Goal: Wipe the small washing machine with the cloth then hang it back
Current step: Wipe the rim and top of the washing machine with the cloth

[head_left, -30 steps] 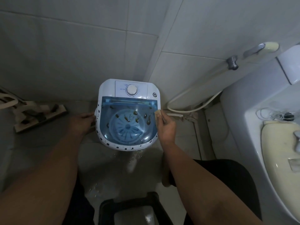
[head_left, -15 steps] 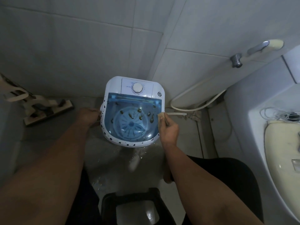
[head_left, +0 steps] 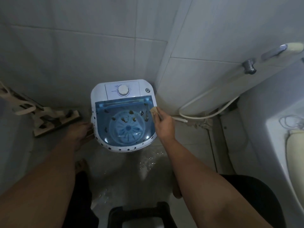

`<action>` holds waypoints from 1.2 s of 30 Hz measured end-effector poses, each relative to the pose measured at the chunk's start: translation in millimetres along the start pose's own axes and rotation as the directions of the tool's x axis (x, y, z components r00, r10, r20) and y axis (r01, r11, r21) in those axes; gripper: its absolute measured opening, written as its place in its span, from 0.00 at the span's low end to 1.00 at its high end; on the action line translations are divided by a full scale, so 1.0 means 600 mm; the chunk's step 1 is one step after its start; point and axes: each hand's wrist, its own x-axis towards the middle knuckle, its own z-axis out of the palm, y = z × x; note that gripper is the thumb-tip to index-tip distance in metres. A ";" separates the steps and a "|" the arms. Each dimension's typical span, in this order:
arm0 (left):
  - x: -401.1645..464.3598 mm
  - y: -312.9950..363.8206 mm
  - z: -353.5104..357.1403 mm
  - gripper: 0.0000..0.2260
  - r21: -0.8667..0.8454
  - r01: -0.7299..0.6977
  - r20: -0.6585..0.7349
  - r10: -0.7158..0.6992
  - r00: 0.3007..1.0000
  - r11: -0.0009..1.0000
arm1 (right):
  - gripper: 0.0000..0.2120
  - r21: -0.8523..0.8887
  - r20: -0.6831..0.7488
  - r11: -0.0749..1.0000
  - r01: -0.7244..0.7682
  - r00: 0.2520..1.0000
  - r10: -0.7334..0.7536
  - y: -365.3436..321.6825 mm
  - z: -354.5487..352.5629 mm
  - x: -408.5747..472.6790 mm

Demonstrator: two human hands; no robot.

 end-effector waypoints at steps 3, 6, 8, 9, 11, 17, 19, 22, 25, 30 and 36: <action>-0.006 -0.001 0.003 0.07 -0.022 0.004 0.025 -0.003 1.000 1.000 | 0.18 -0.125 0.006 0.988 0.093 0.996 -0.093 0.009 -0.005 -0.004; -0.007 -0.001 0.004 0.08 -0.017 -0.010 0.013 0.010 1.000 1.000 | 0.18 -0.220 -0.018 0.967 0.128 0.991 -0.135 0.028 -0.011 -0.005; -0.004 -0.001 0.003 0.08 -0.010 -0.015 0.005 0.015 1.000 1.000 | 0.18 -0.218 -0.021 0.967 0.131 0.990 -0.139 0.031 -0.012 -0.006; -0.004 -0.002 0.003 0.08 -0.010 -0.014 0.002 0.014 1.000 1.000 | 0.18 -0.214 -0.023 0.968 0.128 0.990 -0.136 0.031 -0.011 -0.007; -0.005 -0.002 0.004 0.06 -0.006 -0.007 0.005 0.007 1.000 1.000 | 0.18 -0.204 -0.038 0.972 0.115 0.991 -0.125 0.030 -0.007 -0.014; -0.009 0.003 0.003 0.07 -0.007 -0.001 0.002 0.001 1.000 1.000 | 0.19 -0.126 -0.070 0.991 0.049 0.996 -0.058 0.026 0.000 -0.042; -0.009 0.003 0.002 0.07 0.005 0.003 -0.003 -0.003 1.000 1.000 | 0.19 -0.124 -0.083 0.992 0.031 0.996 -0.041 0.027 0.002 -0.052; -0.010 0.003 0.000 0.07 0.018 0.006 0.004 -0.006 1.000 1.000 | 0.18 -0.150 -0.081 0.988 0.045 0.995 -0.058 0.030 0.000 -0.061; -0.007 0.005 -0.002 0.06 0.005 0.017 0.000 -0.017 1.000 1.000 | 0.17 -0.219 -0.039 0.973 0.075 0.996 -0.085 0.029 -0.013 -0.047; -0.001 0.003 -0.005 0.08 0.011 0.027 0.009 -0.027 1.000 1.000 | 0.15 -0.223 -0.069 0.963 0.149 0.983 -0.169 -0.008 -0.019 0.011; 0.002 0.003 -0.005 0.08 0.014 0.024 0.018 -0.024 1.000 1.000 | 0.14 -0.323 0.052 0.939 0.117 0.993 -0.106 -0.033 0.004 0.122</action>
